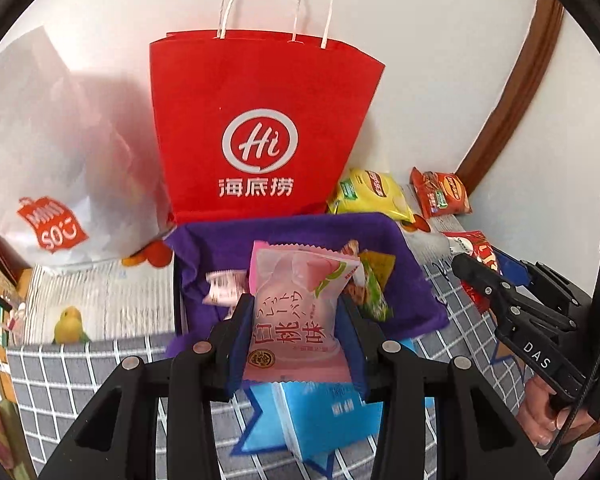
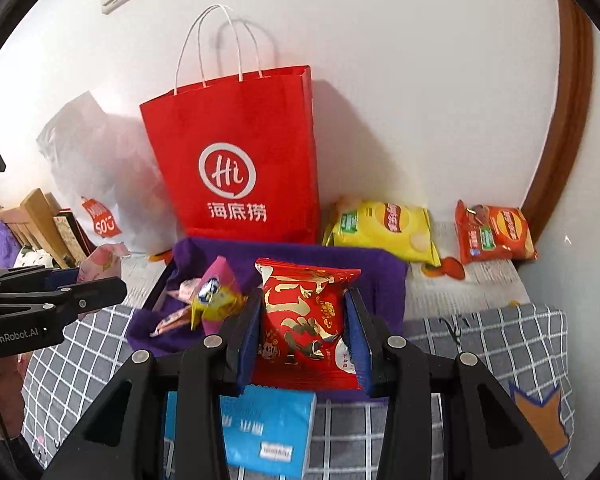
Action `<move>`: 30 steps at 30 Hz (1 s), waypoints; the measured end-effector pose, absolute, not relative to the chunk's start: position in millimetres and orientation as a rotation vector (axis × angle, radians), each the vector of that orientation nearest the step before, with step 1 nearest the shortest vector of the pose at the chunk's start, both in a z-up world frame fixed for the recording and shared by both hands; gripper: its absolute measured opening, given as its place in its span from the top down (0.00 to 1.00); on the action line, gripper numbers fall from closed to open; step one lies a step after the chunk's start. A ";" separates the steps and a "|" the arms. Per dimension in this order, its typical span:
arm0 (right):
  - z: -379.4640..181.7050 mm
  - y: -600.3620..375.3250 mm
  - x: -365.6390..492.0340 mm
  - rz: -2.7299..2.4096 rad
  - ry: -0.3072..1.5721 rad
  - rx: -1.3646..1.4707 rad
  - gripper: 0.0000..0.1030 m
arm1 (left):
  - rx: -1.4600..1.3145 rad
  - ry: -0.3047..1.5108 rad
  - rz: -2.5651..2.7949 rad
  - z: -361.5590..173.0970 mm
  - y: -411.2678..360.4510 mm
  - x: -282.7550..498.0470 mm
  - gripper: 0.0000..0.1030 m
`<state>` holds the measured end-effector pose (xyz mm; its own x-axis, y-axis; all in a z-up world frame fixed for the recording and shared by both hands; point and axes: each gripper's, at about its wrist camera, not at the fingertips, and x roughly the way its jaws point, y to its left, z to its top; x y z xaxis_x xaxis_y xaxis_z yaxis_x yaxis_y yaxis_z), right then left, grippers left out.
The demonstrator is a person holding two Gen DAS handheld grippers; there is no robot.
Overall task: Organize snacks
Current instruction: 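Lift both held packs and carry them over the purple towel, then lower both packs onto the towel and open both tools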
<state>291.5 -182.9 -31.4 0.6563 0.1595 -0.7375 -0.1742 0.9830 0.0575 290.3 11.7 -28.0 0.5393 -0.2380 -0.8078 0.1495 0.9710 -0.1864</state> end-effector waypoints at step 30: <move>-107.2 -196.9 359.8 0.150 0.963 -0.021 0.61 | -0.138 1.057 -0.213 -94.6 29.4 346.8 0.62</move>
